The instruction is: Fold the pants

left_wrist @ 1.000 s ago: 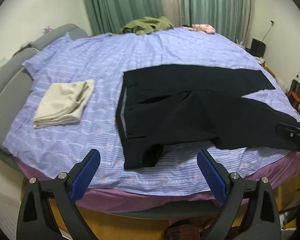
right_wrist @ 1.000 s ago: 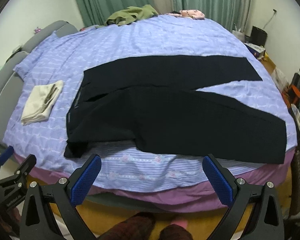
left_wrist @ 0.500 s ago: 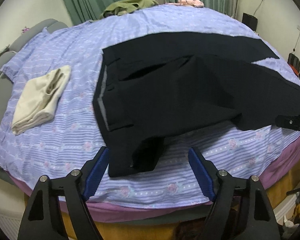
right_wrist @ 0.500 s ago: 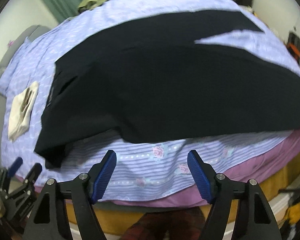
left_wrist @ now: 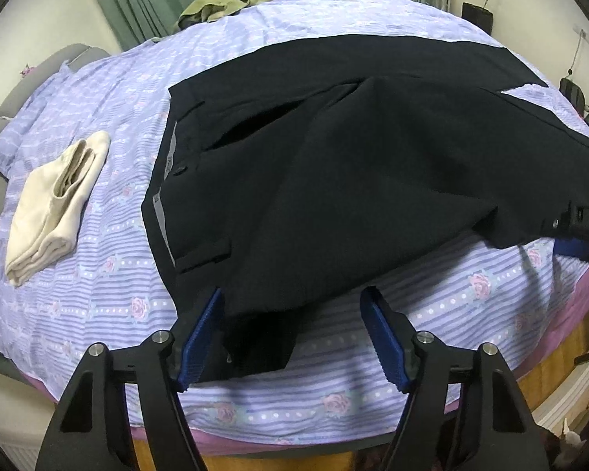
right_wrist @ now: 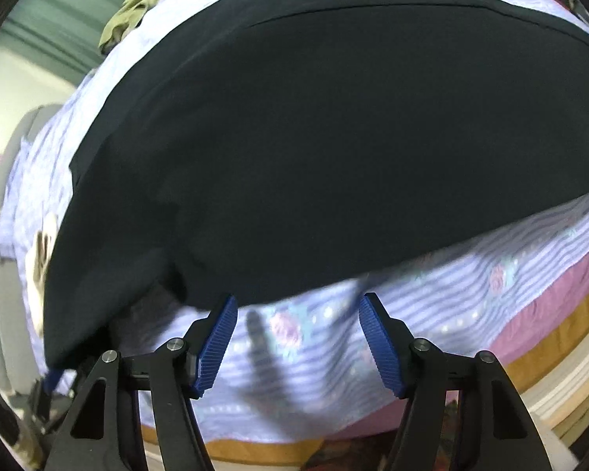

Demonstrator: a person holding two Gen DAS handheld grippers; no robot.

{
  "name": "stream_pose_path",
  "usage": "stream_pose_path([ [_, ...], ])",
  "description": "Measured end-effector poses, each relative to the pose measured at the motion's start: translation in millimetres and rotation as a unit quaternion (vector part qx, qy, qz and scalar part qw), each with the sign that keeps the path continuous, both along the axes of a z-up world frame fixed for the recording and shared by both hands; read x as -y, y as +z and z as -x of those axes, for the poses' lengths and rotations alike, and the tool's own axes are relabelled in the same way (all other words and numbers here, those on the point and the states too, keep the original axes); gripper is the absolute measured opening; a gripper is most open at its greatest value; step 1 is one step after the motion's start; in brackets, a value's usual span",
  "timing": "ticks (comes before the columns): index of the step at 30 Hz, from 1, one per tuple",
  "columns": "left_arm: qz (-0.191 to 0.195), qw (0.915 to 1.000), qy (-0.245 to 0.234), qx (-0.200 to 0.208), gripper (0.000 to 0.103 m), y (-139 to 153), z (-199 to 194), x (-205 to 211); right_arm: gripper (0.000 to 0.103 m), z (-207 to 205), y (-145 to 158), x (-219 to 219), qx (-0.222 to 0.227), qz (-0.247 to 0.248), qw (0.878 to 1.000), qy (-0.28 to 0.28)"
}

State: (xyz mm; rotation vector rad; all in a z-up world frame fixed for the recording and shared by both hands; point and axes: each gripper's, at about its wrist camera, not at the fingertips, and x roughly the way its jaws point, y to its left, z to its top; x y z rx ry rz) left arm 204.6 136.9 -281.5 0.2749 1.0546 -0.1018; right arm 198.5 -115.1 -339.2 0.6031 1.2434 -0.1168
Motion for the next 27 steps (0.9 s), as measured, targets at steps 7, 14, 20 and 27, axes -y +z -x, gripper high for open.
stream_pose_path([
  [7,0.013,0.9999,-0.001,0.007,0.047,12.9,-8.1,-3.6,0.053,-24.7,23.7,17.8,0.043,0.031,0.998,-0.019],
  [14,-0.005,0.9997,-0.025,0.004,0.013,19.8,-5.8,2.4,0.012,-42.4,37.0,41.8,0.044,0.061,0.997,-0.026],
  [20,-0.006,0.9996,-0.026,0.008,0.012,49.2,-4.7,6.4,0.011,-44.4,89.9,47.3,0.077,0.1,0.992,0.001],
  [27,-0.017,0.9991,-0.024,0.03,0.007,97.2,-12.8,14.3,0.011,-50.6,161.3,53.7,0.121,0.133,0.983,0.039],
])
